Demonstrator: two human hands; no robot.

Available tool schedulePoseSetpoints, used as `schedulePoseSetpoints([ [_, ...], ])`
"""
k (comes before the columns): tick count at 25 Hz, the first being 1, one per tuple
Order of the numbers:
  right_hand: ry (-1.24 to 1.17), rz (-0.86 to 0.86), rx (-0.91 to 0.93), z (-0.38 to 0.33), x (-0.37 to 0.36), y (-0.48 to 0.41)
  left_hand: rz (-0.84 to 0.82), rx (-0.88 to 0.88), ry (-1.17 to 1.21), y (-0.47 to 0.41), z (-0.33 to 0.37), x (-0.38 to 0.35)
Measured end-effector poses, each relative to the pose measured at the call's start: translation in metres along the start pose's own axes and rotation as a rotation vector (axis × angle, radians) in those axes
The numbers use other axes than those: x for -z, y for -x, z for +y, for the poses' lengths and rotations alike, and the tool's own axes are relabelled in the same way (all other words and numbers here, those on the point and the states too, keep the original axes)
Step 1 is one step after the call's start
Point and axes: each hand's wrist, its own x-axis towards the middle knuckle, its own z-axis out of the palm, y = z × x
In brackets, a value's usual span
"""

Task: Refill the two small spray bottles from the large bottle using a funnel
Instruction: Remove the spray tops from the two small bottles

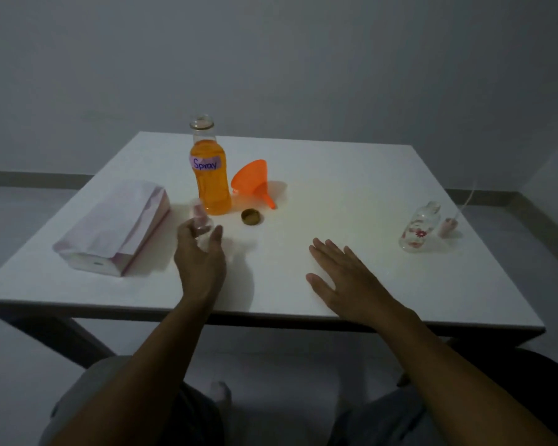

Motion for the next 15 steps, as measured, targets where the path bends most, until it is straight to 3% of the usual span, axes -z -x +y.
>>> schedulePoseSetpoints([
  [3, -0.268, 0.123, -0.058, -0.002, 0.010, -0.006, -0.335, -0.359, -0.128, 0.000, 0.012, -0.012],
  [5, -0.531, 0.275, -0.108, -0.008, 0.024, -0.011, -0.482, -0.467, -0.175, -0.002, 0.018, -0.025],
  [8, -0.742, 0.371, -0.128, -0.017, 0.038, -0.019, -0.618, -0.543, -0.253, -0.011, 0.018, -0.043],
  [15, -0.777, 0.370, -0.143, -0.004, 0.049, -0.038, -0.783, -0.556, -0.211, -0.025, 0.018, -0.073],
])
